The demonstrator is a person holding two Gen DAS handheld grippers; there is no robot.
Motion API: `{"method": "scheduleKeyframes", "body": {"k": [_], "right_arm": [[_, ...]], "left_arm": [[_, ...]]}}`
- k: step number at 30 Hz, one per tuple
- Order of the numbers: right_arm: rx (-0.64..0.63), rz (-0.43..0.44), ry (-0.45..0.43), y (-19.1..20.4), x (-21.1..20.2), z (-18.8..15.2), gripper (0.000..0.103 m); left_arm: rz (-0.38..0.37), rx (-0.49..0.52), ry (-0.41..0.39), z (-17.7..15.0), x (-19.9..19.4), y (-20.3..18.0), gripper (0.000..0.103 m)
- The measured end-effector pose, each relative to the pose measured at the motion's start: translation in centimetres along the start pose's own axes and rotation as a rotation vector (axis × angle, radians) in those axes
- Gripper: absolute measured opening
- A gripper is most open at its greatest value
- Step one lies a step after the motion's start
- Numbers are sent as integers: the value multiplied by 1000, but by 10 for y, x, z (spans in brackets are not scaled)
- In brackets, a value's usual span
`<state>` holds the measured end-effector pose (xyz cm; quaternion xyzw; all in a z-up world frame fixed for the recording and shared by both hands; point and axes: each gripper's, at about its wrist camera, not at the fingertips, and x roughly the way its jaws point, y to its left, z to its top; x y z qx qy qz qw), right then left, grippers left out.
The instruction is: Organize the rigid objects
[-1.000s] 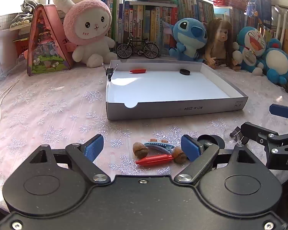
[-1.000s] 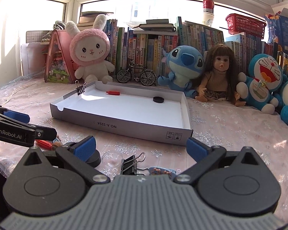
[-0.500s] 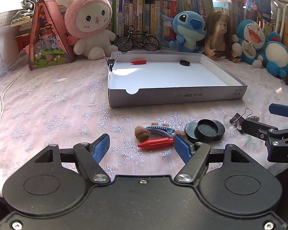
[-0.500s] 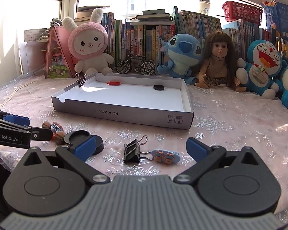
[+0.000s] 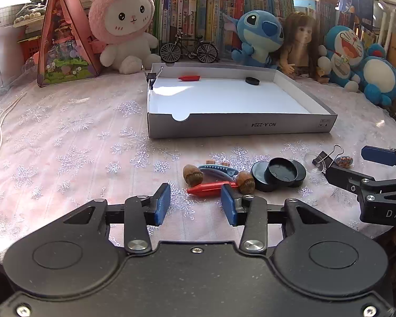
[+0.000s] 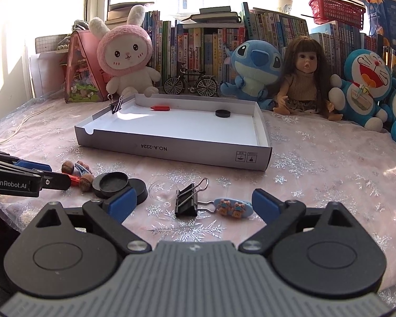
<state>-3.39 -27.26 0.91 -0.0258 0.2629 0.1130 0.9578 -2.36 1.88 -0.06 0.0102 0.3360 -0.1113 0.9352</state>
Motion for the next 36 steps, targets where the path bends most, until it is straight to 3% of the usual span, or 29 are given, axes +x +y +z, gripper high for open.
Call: {"method": "scheduleKeyframes", "body": {"k": [7, 9, 11, 23, 36], "right_arm": [[-9, 33, 26, 4, 2, -4, 74], [-24, 31, 35, 6, 5, -5, 59], [-28, 30, 41, 8, 7, -6, 55], [-41, 24, 54, 11, 17, -5, 45], [-64, -9, 45, 10, 22, -3, 43]], "left_arm": [[-9, 23, 0, -1, 1, -8, 40], [-3, 31, 0, -1, 3, -11, 40], [-4, 34, -1, 0, 5, -13, 40], [13, 56, -26, -2, 14, -23, 49], [32, 58, -45, -3, 18, -28, 54]]}}
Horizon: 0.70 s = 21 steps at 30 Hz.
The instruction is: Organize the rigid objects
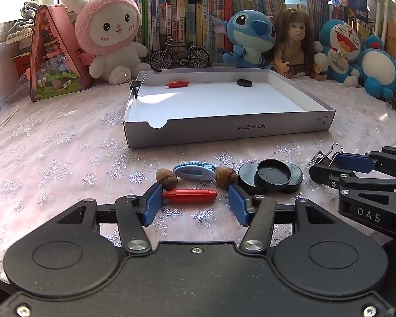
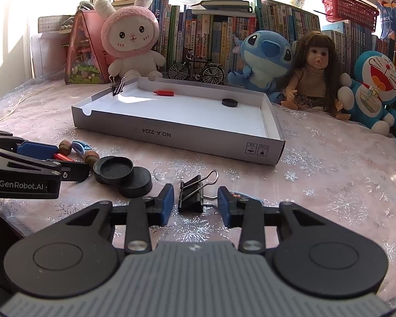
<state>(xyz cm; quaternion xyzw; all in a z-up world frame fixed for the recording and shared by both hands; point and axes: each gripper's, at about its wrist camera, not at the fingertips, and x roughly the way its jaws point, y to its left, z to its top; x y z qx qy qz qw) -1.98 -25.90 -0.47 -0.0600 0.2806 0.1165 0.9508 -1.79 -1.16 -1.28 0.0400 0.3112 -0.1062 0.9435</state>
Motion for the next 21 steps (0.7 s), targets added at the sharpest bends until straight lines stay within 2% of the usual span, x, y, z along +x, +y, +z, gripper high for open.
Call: {"method": "scheduleKeyframes", "body": {"k": [12, 15, 17, 19, 21], "right_arm": [[15, -8, -10, 0, 4, 0, 44], [21, -9, -9, 1, 4, 1, 44], [25, -8, -9, 1, 5, 1, 44], [28, -9, -11, 0, 4, 1, 44], [36, -14, -15, -1, 3, 2, 35]], "left_arm": [[11, 15, -10, -2, -3, -1, 53], [8, 2, -8, -1, -2, 0, 50], [13, 1, -10, -1, -3, 0, 43], [15, 4, -6, 0, -4, 1, 43], [17, -6, -5, 1, -6, 2, 43]]}}
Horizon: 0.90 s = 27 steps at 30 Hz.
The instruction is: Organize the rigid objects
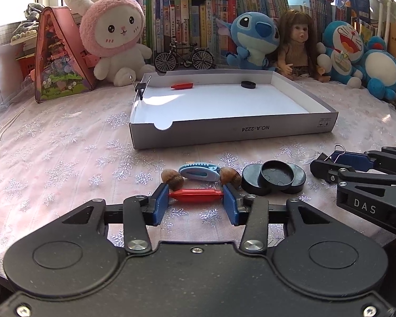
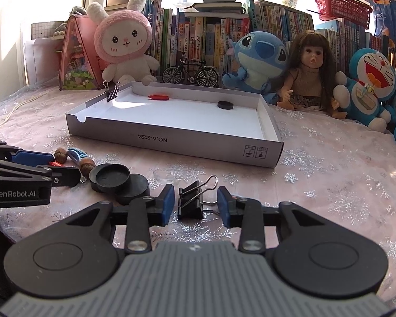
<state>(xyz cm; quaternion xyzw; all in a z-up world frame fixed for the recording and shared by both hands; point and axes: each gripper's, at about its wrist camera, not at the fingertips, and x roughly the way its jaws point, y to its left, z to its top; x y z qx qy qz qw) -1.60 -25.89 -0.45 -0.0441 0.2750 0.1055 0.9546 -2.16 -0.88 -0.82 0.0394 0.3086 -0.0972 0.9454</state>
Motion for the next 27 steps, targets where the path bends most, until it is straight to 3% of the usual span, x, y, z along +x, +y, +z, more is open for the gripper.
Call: {"method": "scheduleKeyframes", "body": {"k": [6, 16, 22, 23, 27], "right_arm": [[-16, 0, -7, 1, -4, 5, 26], [-33, 40, 11, 5, -12, 3, 26], [-76, 95, 13, 6, -23, -2, 33], [-94, 93, 11, 7, -24, -3, 44], [-124, 54, 33, 4, -23, -4, 46]], "left_arm": [[11, 25, -39, 6, -12, 0, 42], [2, 15, -21, 6, -13, 3, 43], [-1, 9, -9, 5, -10, 5, 43], [-1, 9, -7, 4, -9, 5, 43], [-4, 8, 0, 4, -7, 5, 43]]}}
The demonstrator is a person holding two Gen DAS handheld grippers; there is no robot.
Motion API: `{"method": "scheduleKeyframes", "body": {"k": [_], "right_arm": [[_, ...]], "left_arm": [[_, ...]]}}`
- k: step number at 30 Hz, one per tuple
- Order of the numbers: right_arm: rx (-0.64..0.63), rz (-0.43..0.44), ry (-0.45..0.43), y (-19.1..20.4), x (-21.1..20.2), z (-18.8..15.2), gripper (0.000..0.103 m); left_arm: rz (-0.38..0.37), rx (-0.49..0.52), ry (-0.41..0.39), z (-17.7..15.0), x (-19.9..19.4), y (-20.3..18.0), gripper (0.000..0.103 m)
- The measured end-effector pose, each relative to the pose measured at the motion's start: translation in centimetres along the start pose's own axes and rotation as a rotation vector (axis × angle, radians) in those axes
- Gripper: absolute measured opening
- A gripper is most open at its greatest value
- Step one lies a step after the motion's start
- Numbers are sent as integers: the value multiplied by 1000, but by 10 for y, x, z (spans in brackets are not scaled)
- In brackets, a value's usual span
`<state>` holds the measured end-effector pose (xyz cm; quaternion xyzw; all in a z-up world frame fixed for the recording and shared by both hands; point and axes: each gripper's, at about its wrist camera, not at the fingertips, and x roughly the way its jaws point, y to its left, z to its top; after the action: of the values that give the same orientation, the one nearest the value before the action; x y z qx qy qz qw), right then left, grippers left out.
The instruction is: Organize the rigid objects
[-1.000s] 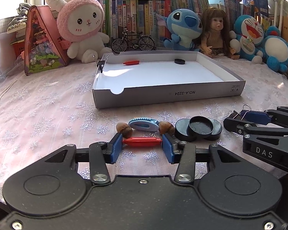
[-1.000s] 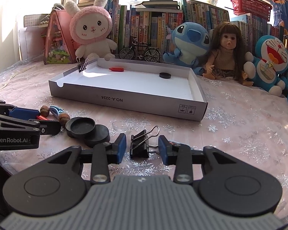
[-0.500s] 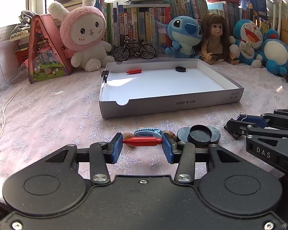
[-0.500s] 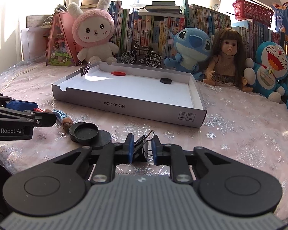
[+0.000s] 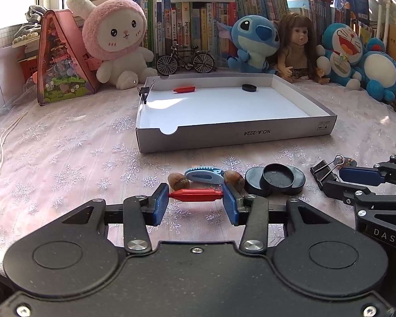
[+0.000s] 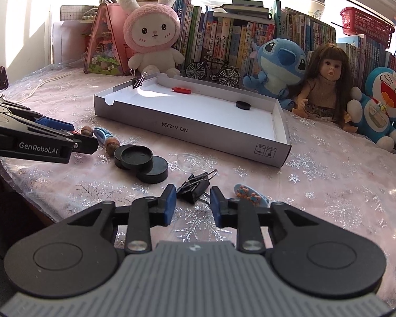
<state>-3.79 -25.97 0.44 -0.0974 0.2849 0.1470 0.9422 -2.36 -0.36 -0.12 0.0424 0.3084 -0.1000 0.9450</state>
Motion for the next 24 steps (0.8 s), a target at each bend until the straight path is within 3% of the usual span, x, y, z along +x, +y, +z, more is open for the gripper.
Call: {"method": "scheduleKeyframes", "body": {"k": [11, 15, 20, 24], "right_arm": [[156, -161, 64, -39, 9, -3, 47], [197, -115, 44, -43, 2, -4, 47], [131, -33, 12, -24, -3, -2, 47], [145, 44, 16, -15, 0, 2, 31]], "left_arm": [[0, -6, 10, 0, 4, 0, 43], [0, -8, 12, -1, 5, 1, 43], [0, -9, 13, -1, 5, 1, 43], [1, -12, 13, -1, 6, 1, 43]]}}
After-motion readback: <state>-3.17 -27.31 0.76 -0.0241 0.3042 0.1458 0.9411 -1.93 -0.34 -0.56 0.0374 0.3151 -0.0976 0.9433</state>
